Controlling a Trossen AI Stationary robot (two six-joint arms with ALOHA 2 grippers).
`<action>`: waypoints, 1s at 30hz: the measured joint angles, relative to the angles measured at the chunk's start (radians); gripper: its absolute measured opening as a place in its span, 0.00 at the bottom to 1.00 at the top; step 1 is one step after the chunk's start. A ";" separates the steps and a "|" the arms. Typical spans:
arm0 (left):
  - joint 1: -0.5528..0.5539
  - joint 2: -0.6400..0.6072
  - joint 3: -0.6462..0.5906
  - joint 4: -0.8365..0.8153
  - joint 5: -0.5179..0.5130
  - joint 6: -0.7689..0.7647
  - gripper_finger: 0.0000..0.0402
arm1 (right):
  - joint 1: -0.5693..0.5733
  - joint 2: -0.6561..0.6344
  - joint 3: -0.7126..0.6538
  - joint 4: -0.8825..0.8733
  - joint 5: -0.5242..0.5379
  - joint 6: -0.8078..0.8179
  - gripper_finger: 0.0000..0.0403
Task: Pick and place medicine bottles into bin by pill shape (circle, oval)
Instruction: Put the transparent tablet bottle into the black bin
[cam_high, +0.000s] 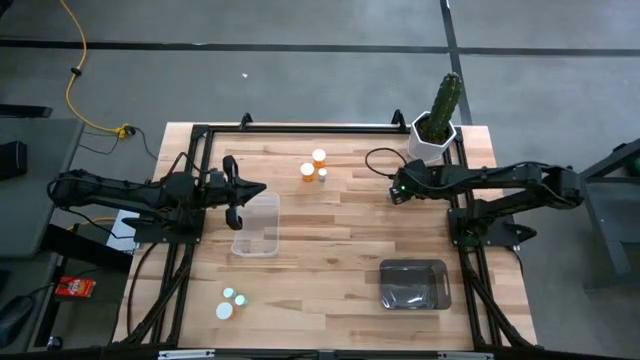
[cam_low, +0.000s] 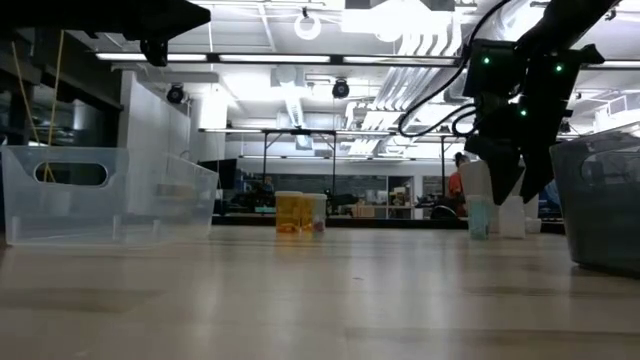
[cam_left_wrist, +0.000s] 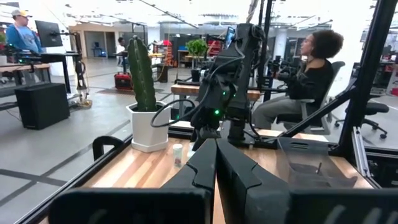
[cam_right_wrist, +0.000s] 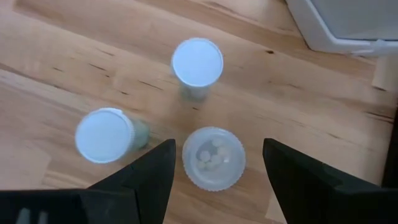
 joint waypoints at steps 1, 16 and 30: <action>0.000 0.000 0.000 0.000 0.002 0.000 0.00 | 0.000 0.007 0.000 0.000 0.001 0.002 0.59; 0.000 0.000 0.000 0.006 0.003 0.000 0.00 | 0.000 0.014 0.000 0.005 0.010 0.010 0.41; 0.000 0.000 0.000 0.005 0.006 -0.009 0.00 | 0.058 -0.131 0.101 -0.215 0.022 -0.048 0.29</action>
